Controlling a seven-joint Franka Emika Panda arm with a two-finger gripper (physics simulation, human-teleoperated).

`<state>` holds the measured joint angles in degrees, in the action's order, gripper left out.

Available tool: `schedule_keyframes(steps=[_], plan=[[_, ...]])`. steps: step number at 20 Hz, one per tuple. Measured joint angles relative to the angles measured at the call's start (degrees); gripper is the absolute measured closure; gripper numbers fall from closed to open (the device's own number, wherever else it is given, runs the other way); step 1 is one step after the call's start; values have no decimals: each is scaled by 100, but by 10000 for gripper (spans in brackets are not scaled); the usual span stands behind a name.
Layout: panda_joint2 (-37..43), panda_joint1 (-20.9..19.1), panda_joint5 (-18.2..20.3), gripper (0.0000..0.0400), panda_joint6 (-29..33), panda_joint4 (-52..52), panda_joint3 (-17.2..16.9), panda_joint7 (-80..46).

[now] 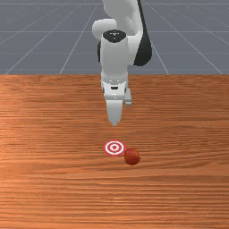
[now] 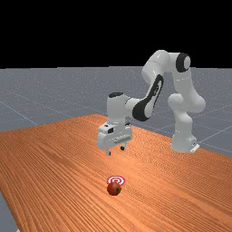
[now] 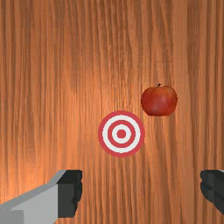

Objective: Pick the apple to the marker

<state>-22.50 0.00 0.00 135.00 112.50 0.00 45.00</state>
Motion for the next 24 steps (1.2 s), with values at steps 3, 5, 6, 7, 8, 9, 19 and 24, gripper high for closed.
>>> schedule_keyframes(steps=[3, 5, 6, 7, 8, 9, 19, 24], plan=[[35, 19, 26, 0, -36, 31, -46, -215], [577, 89, -54, 156, -115, 730, -269, -1119], [980, 75, -97, 250, -280, 1098, -486, -2031], [1202, 52, -97, 308, -453, 1261, -660, -3004], [1303, 52, -54, 344, -625, 1318, -788, -4018], [1328, 77, 31, 366, -792, 1313, -881, -5054], [1099, 200, 605, 400, -1332, 988, -1057, -8120], [389, 520, 734, 33, -1353, 34, -714, -8422]])
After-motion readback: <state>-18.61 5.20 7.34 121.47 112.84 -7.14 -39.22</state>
